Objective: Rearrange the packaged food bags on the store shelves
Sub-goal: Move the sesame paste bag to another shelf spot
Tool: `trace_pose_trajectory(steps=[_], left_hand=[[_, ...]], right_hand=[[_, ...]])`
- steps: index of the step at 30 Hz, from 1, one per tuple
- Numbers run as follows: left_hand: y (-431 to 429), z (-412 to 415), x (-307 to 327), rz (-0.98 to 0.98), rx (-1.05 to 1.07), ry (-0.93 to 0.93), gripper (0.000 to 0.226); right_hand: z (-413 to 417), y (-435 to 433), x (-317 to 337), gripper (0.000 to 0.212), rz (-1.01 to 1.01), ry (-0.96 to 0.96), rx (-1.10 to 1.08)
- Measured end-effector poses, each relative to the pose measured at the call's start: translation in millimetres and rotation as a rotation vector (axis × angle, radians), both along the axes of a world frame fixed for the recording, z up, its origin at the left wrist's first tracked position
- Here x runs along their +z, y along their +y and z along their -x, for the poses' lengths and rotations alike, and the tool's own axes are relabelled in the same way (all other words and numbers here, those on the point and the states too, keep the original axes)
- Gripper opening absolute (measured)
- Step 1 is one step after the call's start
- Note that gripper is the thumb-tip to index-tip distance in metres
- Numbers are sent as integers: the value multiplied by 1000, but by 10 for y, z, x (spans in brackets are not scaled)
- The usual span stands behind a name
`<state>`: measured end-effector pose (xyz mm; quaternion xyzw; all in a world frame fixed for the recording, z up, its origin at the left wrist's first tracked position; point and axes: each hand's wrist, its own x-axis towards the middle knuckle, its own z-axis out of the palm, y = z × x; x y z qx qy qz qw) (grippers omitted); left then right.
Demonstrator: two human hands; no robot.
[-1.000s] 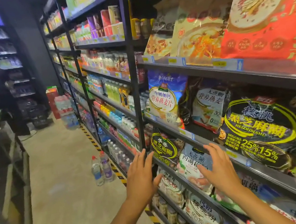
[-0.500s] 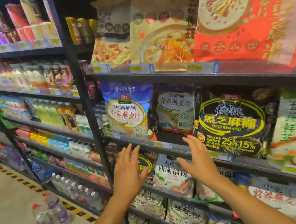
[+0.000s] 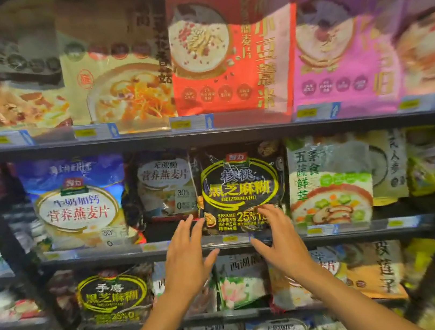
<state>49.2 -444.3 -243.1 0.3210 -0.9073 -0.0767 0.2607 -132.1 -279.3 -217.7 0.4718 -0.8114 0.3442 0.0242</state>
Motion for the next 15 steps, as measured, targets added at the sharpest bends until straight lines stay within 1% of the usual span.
trace_pose_trajectory(steps=[10, 15], left_hand=[[385, 662, 73, -35, -139, 1, 84], [492, 920, 86, -14, -191, 19, 81]], right_hand=[[364, 600, 16, 73, 5, 0, -153], [565, 789, -9, 72, 1, -15, -205]])
